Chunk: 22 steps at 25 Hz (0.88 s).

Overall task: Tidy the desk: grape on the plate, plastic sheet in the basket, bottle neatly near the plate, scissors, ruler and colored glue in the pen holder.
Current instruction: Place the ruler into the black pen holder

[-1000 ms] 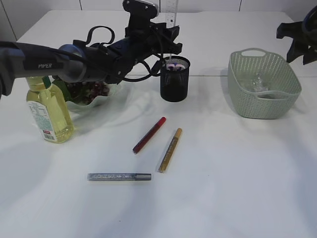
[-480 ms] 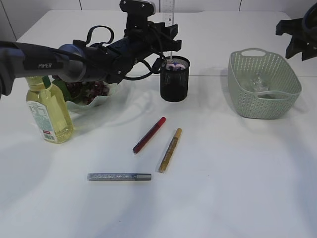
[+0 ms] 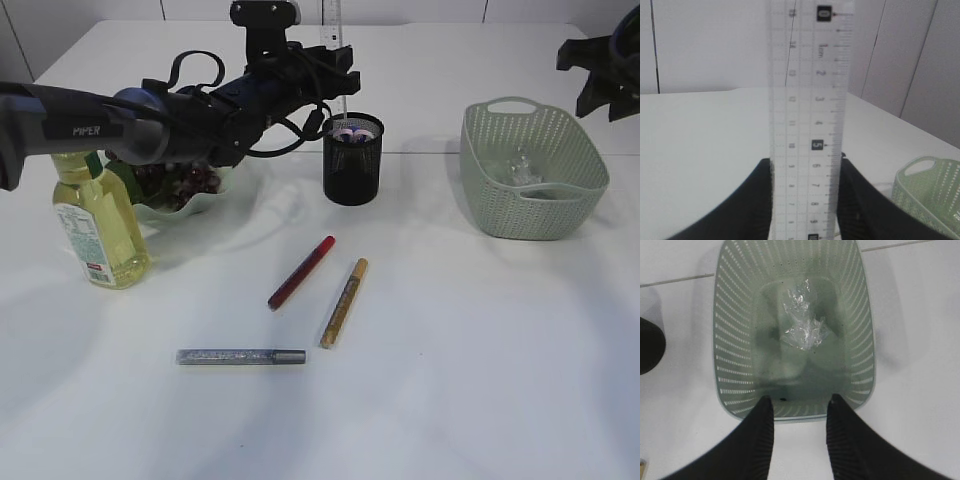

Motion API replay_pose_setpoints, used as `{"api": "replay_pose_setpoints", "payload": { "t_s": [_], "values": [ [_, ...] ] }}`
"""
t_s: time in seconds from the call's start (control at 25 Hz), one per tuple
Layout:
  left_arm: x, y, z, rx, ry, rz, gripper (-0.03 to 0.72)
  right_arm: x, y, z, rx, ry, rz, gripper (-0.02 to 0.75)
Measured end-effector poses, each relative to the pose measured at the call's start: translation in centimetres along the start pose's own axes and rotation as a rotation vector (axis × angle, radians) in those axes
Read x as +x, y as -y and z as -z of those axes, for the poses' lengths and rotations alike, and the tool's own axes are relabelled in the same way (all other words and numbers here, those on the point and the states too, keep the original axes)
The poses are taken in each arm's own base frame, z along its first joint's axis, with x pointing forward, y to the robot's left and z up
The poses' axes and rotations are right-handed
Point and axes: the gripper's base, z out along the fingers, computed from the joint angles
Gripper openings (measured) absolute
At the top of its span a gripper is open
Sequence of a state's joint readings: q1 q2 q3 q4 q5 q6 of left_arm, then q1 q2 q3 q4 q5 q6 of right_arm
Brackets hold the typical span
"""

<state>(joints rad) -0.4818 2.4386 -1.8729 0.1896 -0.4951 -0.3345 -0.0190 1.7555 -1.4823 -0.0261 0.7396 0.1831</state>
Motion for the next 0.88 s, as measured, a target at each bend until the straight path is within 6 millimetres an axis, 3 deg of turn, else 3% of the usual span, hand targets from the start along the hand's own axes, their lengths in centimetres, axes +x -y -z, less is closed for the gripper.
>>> {"api": "replay_pose_setpoints", "payload": {
  "t_s": [0.88],
  "values": [
    [-0.2, 0.07, 0.0, 0.008, 0.022, 0.004, 0.279, -0.04, -0.01, 0.0, -0.001, 0.005, 0.0, 0.296]
  ]
}}
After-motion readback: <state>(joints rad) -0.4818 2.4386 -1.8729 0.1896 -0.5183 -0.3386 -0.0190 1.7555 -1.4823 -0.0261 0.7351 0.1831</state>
